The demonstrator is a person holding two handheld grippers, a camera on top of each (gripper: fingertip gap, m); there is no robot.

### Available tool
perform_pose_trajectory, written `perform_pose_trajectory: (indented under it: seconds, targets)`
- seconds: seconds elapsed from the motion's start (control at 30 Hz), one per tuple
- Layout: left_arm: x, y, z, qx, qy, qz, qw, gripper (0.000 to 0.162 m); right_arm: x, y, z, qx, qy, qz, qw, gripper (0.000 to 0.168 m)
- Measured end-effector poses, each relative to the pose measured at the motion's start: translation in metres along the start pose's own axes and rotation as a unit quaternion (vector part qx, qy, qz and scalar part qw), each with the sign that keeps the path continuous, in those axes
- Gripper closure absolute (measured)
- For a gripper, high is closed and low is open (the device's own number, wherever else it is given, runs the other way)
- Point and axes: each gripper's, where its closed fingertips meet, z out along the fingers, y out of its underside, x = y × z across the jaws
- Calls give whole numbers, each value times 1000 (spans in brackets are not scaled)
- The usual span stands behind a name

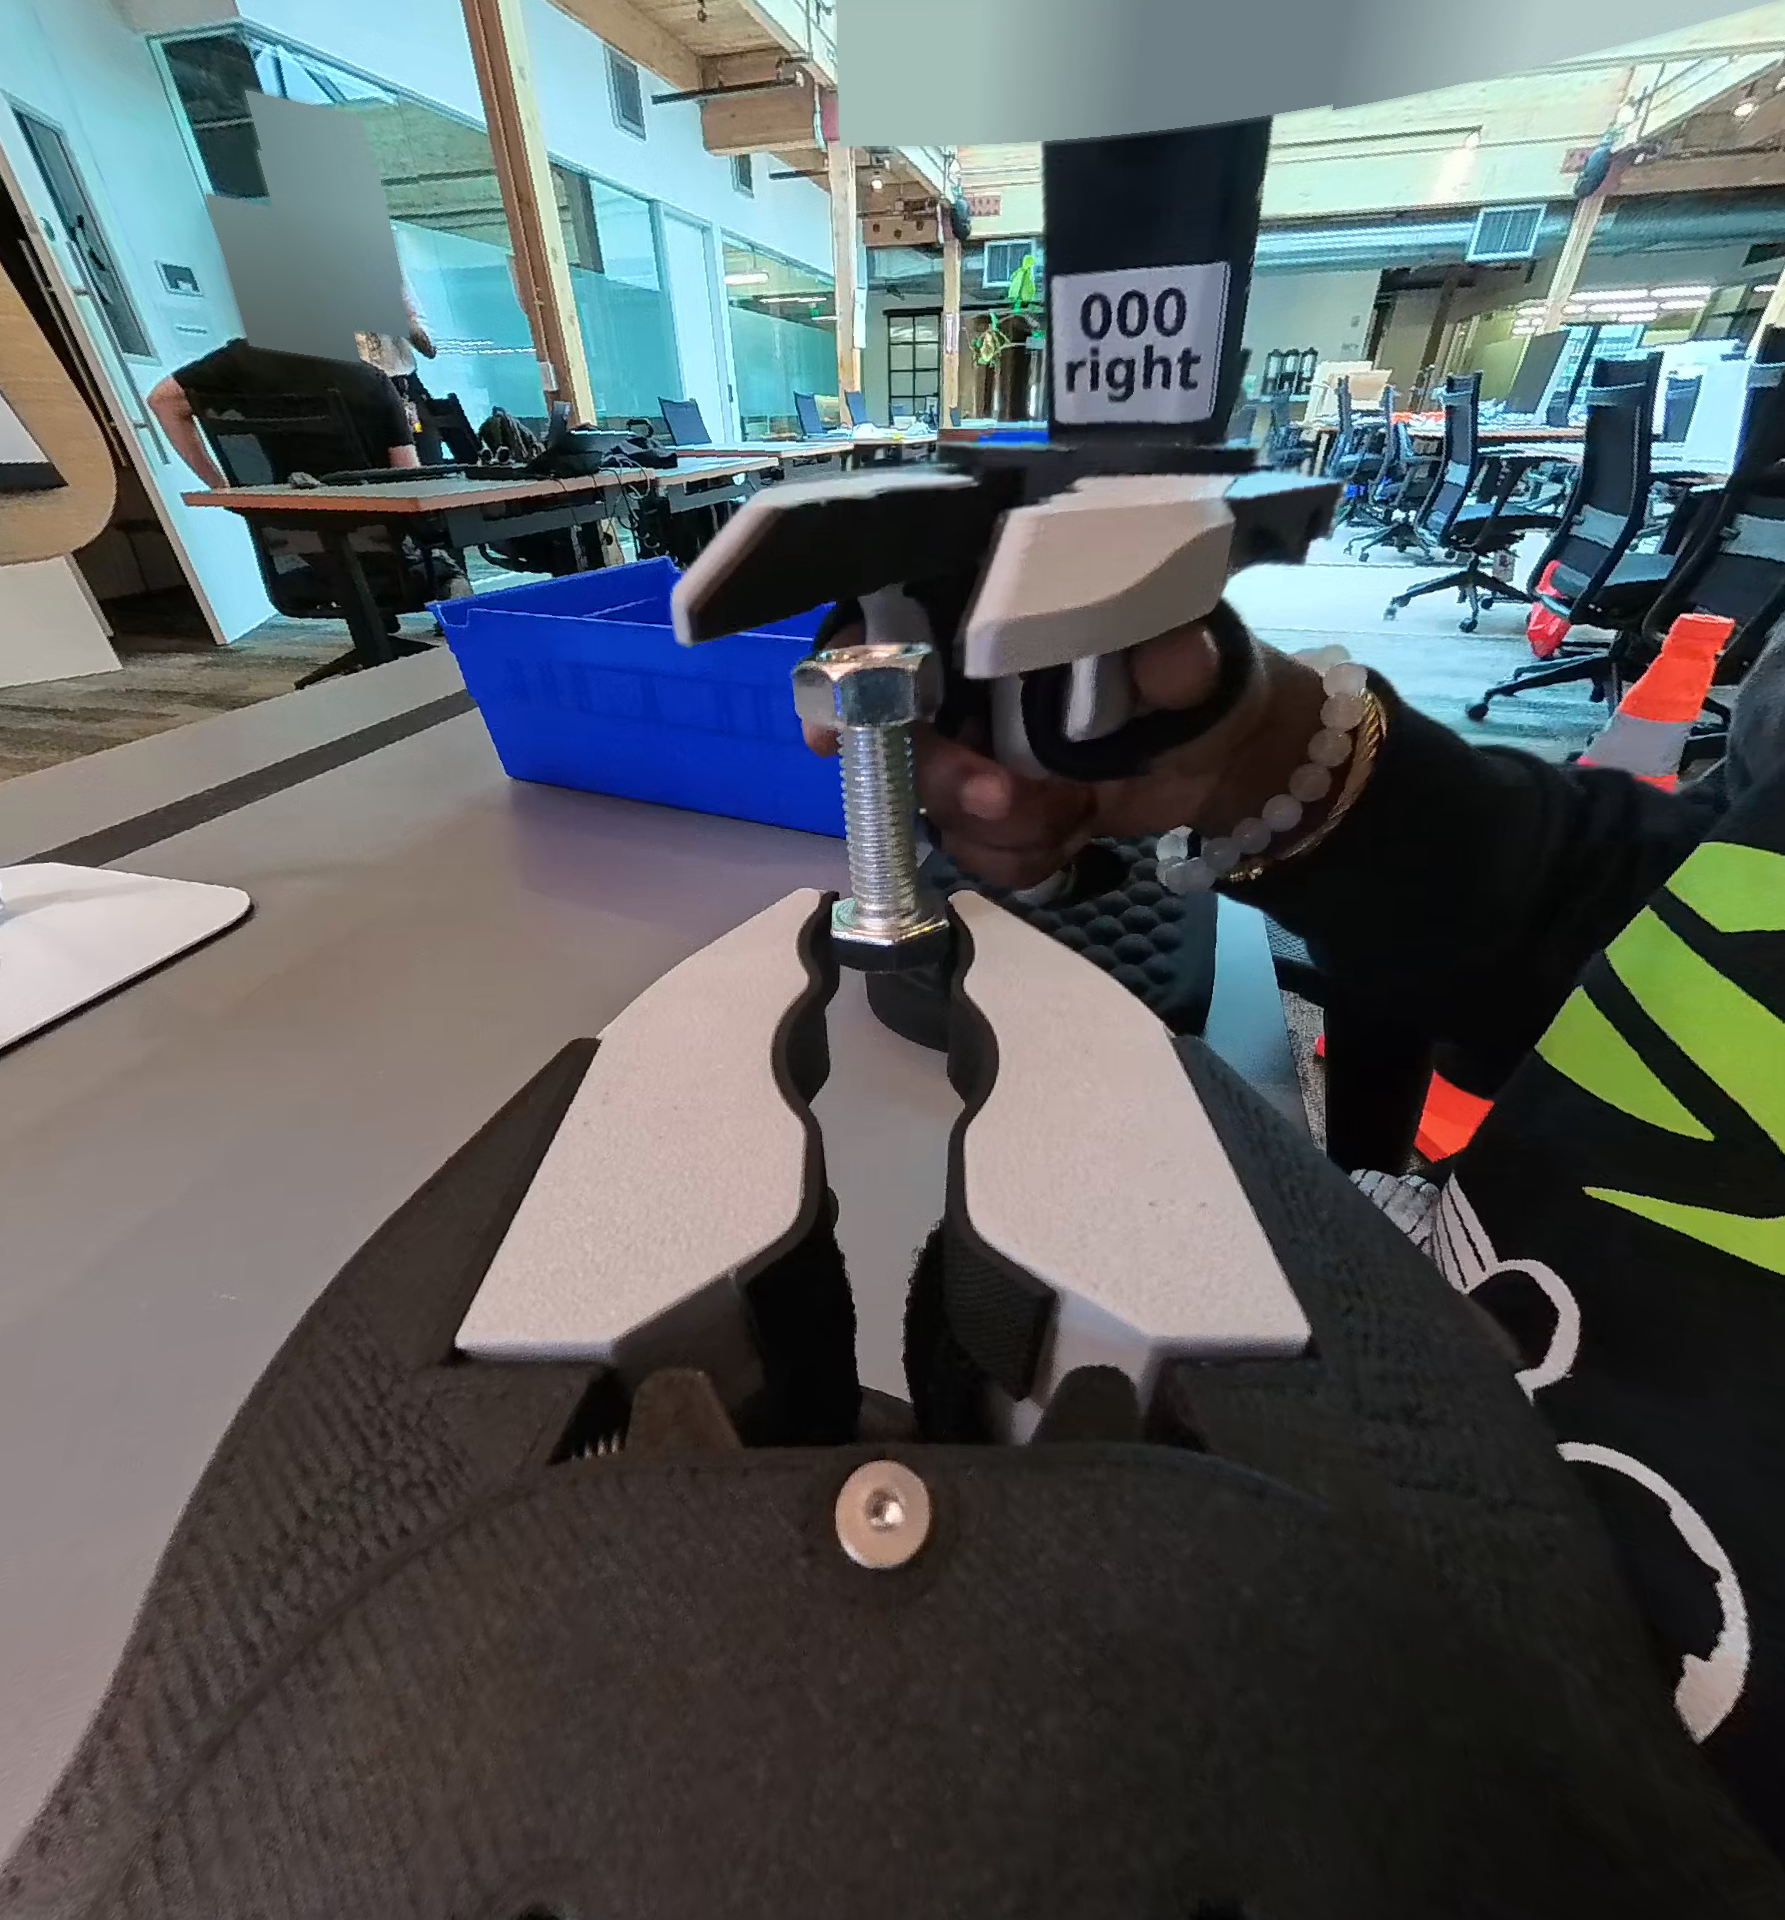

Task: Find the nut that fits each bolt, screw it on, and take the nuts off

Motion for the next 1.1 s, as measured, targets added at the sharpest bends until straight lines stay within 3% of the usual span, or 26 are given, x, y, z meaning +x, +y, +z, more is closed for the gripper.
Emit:
perform_pose_trajectory:
  seconds: [0.3, 0.9, 1.1]
  targets:
    - [0, 0, 0, 2, 0, 0, 1000, 144, 7, 1, -13, 19, 23, 15, 999, 131]
    - [0, 0, -1, 1, -1, 1, 1000, 144, 3, 4, -1, 20, 9, 16, 1000, 130]
    - [1, 0, -1, 0, 0, 2, 1000, 144, 11, 4, -20, -26, 9, 10, 1000, 132]
